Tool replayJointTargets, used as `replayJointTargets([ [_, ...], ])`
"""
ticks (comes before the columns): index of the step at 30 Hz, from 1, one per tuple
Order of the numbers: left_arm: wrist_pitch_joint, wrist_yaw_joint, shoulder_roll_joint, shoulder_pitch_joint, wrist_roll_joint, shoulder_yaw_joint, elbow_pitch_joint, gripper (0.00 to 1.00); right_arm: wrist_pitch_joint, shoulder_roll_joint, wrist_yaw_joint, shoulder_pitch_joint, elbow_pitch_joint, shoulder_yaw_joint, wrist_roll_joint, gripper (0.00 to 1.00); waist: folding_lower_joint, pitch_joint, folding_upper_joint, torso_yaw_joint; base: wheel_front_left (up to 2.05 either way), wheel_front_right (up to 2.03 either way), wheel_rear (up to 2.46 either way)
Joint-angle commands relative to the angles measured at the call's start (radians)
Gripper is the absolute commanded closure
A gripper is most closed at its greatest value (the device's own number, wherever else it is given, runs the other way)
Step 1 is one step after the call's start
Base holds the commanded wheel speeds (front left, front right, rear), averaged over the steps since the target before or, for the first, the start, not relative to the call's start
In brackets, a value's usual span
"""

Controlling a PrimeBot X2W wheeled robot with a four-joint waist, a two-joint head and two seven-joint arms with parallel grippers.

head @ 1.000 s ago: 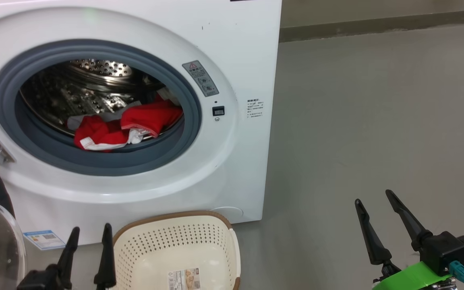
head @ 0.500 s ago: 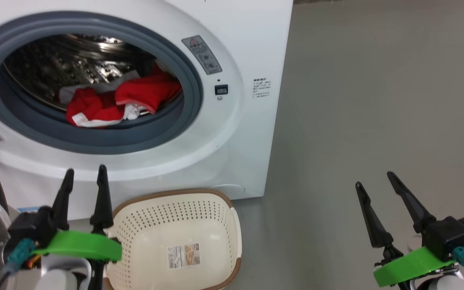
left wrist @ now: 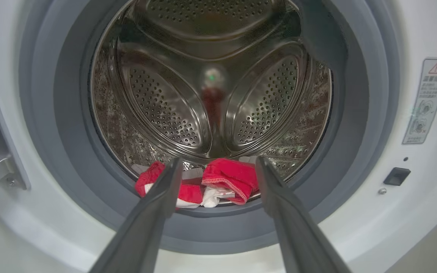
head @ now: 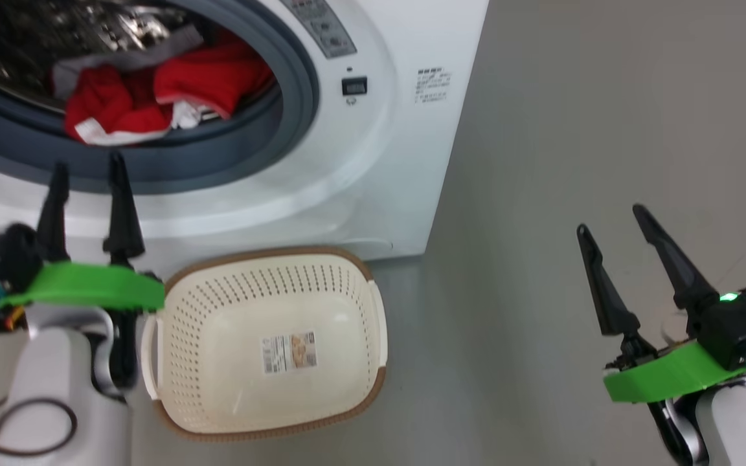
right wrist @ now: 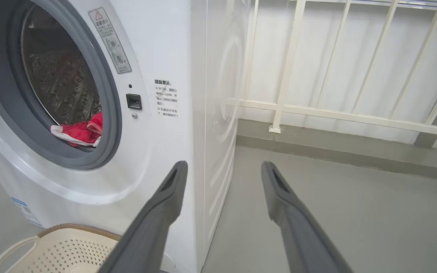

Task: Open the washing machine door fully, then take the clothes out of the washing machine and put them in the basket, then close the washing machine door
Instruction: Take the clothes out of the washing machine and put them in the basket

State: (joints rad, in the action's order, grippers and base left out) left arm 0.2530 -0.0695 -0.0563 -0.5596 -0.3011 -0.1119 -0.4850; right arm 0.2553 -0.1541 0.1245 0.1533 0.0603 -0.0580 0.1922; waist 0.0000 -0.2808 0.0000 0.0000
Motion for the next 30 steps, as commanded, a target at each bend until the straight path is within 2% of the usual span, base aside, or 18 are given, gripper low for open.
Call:
replayJointTargets([
  [1, 0.009, 0.005, -0.04, -0.04, 0.007, -0.034, 0.011, 0.0, 0.006, -0.015, 0.006, 0.028, -0.031, -0.026, 0.009, 0.0, 0.0, -0.069, 0.0, -0.003, 0.0, 0.0, 0.0],
  [16, 0.009, -0.003, -0.077, -0.343, -0.008, -0.069, -0.199, 0.0, 0.006, -0.028, 0.006, 0.128, -0.04, -0.057, 0.007, 0.0, 0.0, -0.221, 0.0, -0.036, 0.0, 0.0, 0.0],
  [24, 0.007, 0.001, -0.142, -0.471, 0.007, -0.07, -0.358, 0.0, 0.006, -0.015, 0.006, 0.155, -0.04, -0.066, 0.008, 0.0, 0.0, -0.28, 0.0, -0.064, 0.0, 0.0, 0.0],
  [30, -0.023, 0.029, -0.191, -0.545, 0.039, -0.043, -0.475, 0.0, 0.006, 0.002, 0.006, 0.161, -0.034, -0.066, 0.009, 0.0, 0.0, -0.306, 0.0, -0.076, 0.0, 0.0, 0.0],
])
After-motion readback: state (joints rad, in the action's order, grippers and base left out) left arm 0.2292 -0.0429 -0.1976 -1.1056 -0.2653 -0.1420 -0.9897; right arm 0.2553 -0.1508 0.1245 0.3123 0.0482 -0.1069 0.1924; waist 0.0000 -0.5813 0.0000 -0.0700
